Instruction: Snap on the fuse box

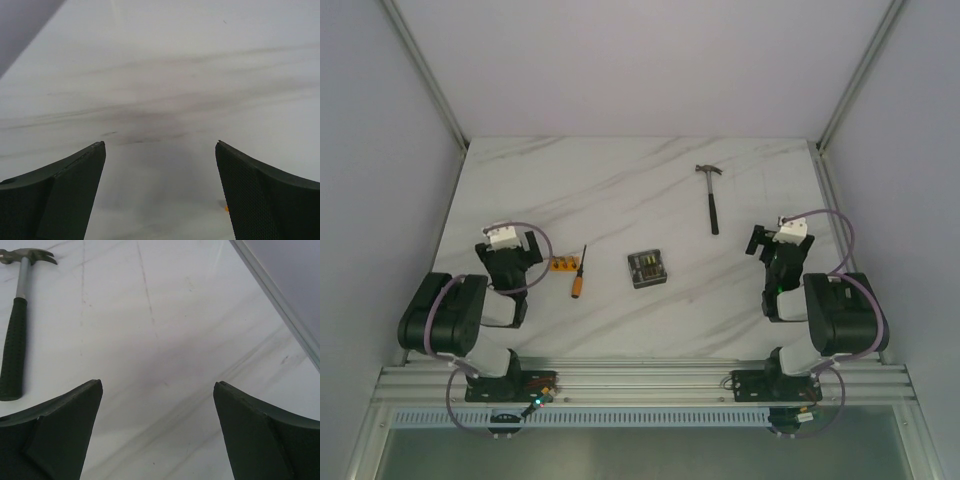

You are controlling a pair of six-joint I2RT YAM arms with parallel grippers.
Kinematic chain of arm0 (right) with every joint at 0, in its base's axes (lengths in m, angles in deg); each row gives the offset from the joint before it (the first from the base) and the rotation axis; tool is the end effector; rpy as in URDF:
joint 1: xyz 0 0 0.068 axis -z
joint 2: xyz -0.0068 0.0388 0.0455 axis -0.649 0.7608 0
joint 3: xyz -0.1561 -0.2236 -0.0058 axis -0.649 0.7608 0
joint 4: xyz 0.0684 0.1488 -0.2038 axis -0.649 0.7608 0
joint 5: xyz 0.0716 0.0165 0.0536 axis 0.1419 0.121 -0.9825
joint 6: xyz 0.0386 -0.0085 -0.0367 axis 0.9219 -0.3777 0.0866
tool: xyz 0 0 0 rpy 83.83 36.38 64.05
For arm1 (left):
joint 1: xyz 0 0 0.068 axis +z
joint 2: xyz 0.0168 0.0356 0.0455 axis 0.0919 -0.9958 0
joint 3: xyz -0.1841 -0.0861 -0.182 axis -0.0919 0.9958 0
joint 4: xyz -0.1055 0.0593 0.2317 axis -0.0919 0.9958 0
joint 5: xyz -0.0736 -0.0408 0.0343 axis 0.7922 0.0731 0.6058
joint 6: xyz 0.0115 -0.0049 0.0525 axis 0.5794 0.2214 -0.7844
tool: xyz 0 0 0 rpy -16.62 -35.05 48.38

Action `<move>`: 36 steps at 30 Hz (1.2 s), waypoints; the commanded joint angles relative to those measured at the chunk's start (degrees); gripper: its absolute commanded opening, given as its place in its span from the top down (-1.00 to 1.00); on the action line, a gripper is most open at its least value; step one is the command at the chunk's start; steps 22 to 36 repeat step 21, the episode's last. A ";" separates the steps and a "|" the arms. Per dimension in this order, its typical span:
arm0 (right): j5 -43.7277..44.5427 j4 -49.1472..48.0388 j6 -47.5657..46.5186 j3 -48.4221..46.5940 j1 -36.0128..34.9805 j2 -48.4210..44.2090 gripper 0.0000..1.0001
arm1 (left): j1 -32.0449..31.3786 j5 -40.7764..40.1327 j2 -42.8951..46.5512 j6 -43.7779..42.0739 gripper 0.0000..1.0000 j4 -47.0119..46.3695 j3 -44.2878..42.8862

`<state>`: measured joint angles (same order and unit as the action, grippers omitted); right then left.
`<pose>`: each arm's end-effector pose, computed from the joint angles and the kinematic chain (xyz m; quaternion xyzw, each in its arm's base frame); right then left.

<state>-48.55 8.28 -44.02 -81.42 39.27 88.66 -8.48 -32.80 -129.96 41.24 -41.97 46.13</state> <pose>0.2382 -0.0034 0.1472 0.0730 0.7315 -0.0819 0.6730 0.2248 0.0014 0.1399 -0.1554 0.7284 0.0937 0.6607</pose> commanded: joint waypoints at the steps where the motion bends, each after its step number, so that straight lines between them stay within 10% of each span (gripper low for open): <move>1: -2.49 -2.80 0.74 -1.13 0.42 -0.18 -1.00 | 0.62 10.70 -2.64 -5.52 -1.00 -3.26 -4.25; 36: -2.45 -2.84 0.63 -1.13 0.40 -0.11 -1.00 | 0.44 11.09 -2.36 -5.88 -1.00 -2.33 -4.33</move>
